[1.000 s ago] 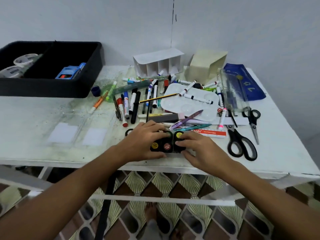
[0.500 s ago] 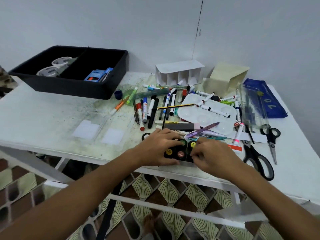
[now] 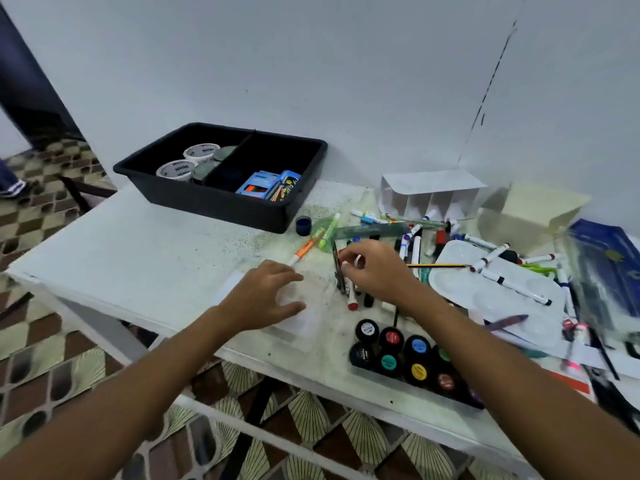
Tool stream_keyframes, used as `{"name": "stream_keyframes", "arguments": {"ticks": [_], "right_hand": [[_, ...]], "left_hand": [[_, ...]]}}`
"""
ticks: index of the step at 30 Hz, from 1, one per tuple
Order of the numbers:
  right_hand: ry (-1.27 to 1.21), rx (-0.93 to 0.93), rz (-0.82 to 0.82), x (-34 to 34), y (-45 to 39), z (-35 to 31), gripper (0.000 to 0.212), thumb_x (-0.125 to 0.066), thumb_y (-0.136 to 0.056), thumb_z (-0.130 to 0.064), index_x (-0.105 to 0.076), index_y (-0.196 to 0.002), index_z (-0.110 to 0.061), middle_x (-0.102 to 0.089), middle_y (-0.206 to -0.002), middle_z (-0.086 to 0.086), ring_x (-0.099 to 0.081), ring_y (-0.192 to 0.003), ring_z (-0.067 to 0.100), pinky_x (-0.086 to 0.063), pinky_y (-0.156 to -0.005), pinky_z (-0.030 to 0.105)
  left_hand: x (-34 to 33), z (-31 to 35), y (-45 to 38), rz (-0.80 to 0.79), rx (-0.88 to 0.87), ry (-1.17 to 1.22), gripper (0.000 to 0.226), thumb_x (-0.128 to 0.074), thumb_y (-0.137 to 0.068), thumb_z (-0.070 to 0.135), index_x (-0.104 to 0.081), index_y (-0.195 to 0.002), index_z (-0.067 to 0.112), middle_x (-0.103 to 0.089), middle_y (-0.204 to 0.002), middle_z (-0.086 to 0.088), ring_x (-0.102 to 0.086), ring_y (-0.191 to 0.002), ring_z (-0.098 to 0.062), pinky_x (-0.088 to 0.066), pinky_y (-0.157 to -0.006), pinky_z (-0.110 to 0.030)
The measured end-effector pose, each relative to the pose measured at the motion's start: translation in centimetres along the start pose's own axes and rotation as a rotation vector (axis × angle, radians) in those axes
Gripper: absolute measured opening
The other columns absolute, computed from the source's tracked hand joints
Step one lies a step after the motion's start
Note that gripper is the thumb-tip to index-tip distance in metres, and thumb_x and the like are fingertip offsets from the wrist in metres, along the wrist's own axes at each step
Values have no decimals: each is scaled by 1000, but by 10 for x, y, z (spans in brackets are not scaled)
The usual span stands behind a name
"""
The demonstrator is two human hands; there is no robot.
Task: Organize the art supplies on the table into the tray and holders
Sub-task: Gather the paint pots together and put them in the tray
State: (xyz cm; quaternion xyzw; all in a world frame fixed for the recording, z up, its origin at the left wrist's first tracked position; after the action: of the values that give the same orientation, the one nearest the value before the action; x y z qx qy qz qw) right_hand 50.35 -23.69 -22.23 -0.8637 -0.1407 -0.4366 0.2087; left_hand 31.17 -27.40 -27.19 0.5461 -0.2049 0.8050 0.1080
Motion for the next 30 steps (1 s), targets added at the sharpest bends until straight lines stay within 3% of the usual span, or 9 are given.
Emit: {"name": "stream_keyframes", "arguments": {"ticks": [3,5,7,12,18,20,24,27,30], "right_hand": [[-18,-17,-18,-28,-44,3,18,-61,-82,-10,-72,-97,-8,-64,-83,6,-57,-76,21,-51,-70,40],[-7,-26,2,-41,-68,8,17,-60,-83,-10,-70,-96,-7,-62,-85,4,-52,-76,19,-49,-69,37],[14,-44,35,-52,-91,12,21,-61,-84,-11,-69,-103,-9,-63,-94,6,-52,-86,19,-46,-75,34],[159,-185,44,-75,-128,17,39,-61,-87,-24,-59,-123,-9,-56,-118,16,-43,-115,33,-43,-90,40],[364,-285,97,-90,-137,23,43,-62,-88,-41,-61,-118,-10,-52,-122,14,-40,-116,32,-39,-92,40],[236,-295,151,-88,-137,25,41,-66,-85,-37,-63,-116,-9,-54,-119,13,-39,-116,32,-37,-90,38],[-242,-348,317,-76,-134,35,28,-72,-79,-18,-66,-104,-8,-60,-103,9,-48,-107,29,-39,-82,31],[-387,-311,375,-60,-120,35,23,-73,-76,-7,-63,-97,-7,-60,-90,5,-54,-89,21,-46,-75,28],[-443,-249,338,-45,-98,36,25,-72,-76,-1,-62,-97,-5,-63,-89,7,-57,-84,18,-49,-75,25]], "left_hand": [[1,-34,2,0,31,-14,68,-53,-77,67,-65,-122,18,-61,-127,-6,-50,-118,-22,-46,-97,-41],[-3,-45,1,-11,16,-40,69,-52,-77,69,-63,-124,20,-57,-131,-5,-47,-121,-22,-46,-98,-42],[-6,-50,0,-13,-2,-57,70,-52,-77,69,-60,-126,21,-55,-133,-4,-44,-123,-21,-45,-97,-41],[-7,-49,0,48,-60,-78,68,-56,-77,65,-61,-124,16,-57,-128,-8,-46,-120,-27,-49,-90,-44],[-12,-52,1,45,-61,-85,68,-58,-77,64,-61,-124,14,-57,-129,-9,-47,-121,-29,-49,-88,-48],[-12,-52,1,42,-58,-87,69,-58,-77,65,-61,-124,15,-56,-130,-9,-46,-121,-29,-49,-89,-49],[-14,-53,1,27,-48,-93,70,-56,-77,65,-60,-126,15,-56,-131,-8,-45,-123,-28,-49,-90,-47],[-13,-51,1,23,-56,-93,70,-57,-77,65,-61,-125,14,-56,-129,-10,-46,-122,-29,-49,-91,-47],[-11,-50,1,15,-59,-104,70,-56,-78,65,-61,-124,13,-59,-126,-10,-48,-120,-29,-50,-91,-48]]}}
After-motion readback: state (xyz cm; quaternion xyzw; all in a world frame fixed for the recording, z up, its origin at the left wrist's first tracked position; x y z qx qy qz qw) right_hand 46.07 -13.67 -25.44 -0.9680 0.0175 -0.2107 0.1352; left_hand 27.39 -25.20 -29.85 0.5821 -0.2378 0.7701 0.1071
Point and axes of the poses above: each hand's wrist, its own y-axis away from the middle knuckle, its own x-axis out of the back of the hand, z = x × y, the point moved 6 cm from there along -y, towards the middle knuckle
